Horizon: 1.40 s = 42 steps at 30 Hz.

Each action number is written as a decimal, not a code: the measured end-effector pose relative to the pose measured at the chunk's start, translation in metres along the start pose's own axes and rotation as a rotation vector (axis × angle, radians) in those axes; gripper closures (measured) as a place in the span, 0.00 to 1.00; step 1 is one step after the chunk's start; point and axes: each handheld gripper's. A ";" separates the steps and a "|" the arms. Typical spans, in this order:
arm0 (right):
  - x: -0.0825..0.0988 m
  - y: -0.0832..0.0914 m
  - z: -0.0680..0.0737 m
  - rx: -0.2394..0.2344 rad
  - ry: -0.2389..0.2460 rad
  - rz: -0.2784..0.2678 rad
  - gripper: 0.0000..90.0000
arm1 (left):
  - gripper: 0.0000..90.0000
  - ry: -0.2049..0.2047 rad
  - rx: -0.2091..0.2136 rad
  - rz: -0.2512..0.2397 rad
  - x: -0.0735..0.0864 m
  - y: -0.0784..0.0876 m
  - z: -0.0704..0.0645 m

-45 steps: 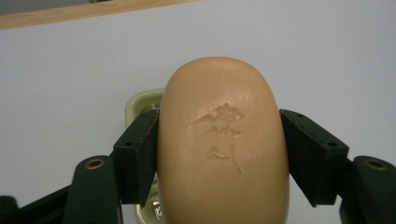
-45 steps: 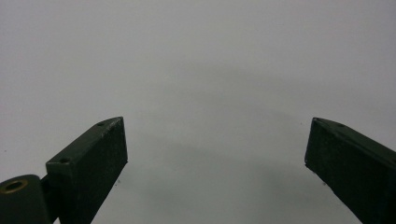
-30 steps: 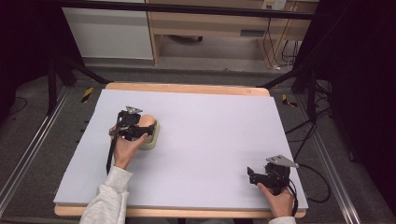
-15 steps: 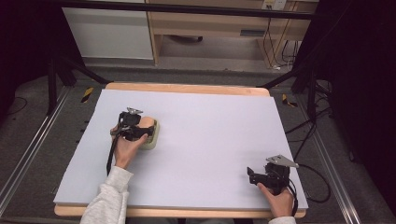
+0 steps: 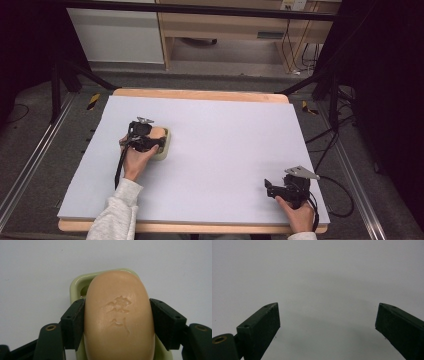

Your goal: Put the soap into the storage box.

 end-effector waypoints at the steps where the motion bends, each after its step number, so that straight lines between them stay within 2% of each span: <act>1: 0.000 0.000 0.000 0.000 0.000 0.000 0.07 | 0.35 -0.002 -0.001 0.001 0.000 0.000 0.000; 22: 0.000 0.000 0.000 -0.004 0.002 0.001 0.07 | 0.35 -0.003 0.006 0.010 0.003 -0.005 0.000; 28: 0.000 0.001 0.001 -0.006 0.004 0.003 0.07 | 0.34 -0.021 -0.003 0.015 0.003 -0.004 -0.002; 30: 0.000 0.000 0.001 -0.004 0.005 0.001 0.07 | 0.31 -0.018 0.001 0.006 0.002 -0.003 -0.002; 33: 0.000 0.001 0.001 -0.003 0.003 0.002 0.07 | 0.31 -0.006 0.025 -0.027 0.000 0.008 0.001; 42: 0.001 0.002 0.000 0.002 0.006 -0.002 0.07 | 0.28 -0.012 0.026 -0.077 0.005 0.032 0.006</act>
Point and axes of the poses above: each handheld gripper's, and its own axes: y roughly backward along the jaws, x roughly out of its underside, z roughly to its left, and after that the axes turned 10 degrees about -x, right-handed
